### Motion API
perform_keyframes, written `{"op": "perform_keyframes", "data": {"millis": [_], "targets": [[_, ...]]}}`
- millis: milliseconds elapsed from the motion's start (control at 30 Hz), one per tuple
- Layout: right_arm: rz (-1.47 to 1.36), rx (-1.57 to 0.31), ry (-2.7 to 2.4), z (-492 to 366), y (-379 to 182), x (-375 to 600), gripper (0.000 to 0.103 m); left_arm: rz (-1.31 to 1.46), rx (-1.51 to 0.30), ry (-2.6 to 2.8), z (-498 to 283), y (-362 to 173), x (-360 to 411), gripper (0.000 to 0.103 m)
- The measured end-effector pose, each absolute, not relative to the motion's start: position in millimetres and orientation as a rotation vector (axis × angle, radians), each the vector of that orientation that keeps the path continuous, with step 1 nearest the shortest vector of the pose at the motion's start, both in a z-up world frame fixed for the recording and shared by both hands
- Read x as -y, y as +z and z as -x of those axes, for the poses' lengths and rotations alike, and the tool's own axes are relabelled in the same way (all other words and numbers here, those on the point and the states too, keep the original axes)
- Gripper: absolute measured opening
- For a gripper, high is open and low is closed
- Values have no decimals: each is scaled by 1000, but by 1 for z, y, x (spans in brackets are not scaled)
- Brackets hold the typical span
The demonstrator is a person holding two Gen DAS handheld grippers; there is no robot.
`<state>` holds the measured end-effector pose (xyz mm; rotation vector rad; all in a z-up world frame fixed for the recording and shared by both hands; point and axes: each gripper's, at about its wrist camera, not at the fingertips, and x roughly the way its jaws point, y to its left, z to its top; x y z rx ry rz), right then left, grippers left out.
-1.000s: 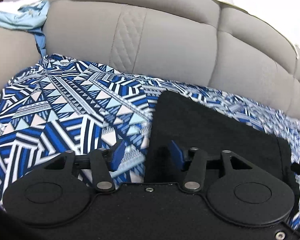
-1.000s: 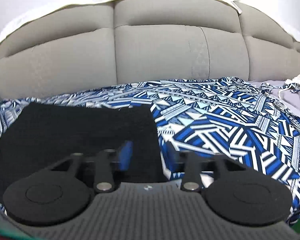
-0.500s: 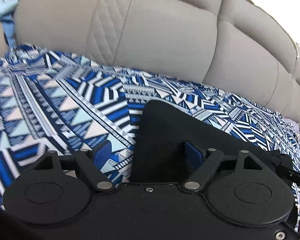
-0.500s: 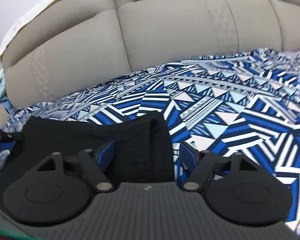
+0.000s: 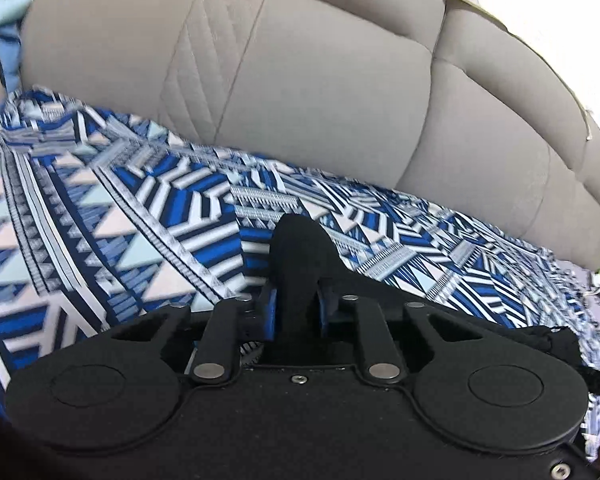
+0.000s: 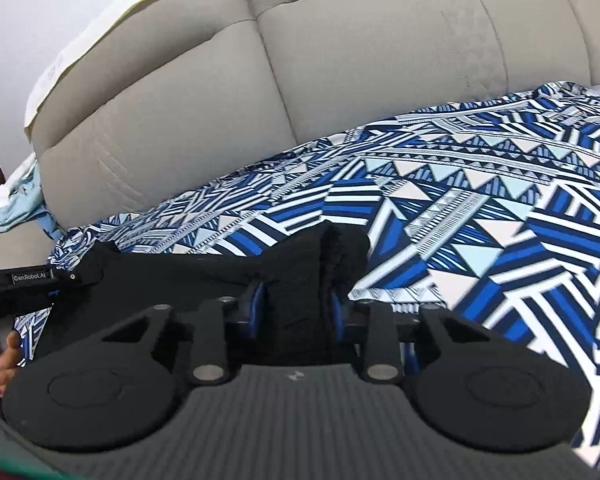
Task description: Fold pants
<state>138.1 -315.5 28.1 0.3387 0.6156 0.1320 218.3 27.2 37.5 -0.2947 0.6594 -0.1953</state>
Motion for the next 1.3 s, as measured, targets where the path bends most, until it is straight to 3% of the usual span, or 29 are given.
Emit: {"op": "perform_keyframes", "data": {"millis": [533, 700, 767, 833, 933, 1133, 1200, 1300], "targets": [[-225, -614, 140, -274, 40, 256, 33, 235, -652, 16, -319, 38, -58, 18], [-194, -585, 102, -288, 21, 250, 46, 249, -679, 51, -323, 21, -60, 27], [-230, -592, 84, -290, 21, 254, 60, 248, -686, 57, -323, 21, -61, 29], [-214, -594, 56, -287, 24, 252, 66, 224, -686, 67, -317, 27, -59, 32], [-216, -573, 52, -269, 31, 250, 72, 185, -657, 55, -293, 40, -55, 47], [-188, -501, 60, -204, 43, 250, 75, 101, -610, 26, -229, 57, -51, 62], [-189, -488, 63, -183, 45, 250, 75, 86, -591, 15, -206, 60, -49, 74], [-183, -471, 75, -152, 45, 246, 80, 85, -582, -8, -173, 61, -46, 79]]}}
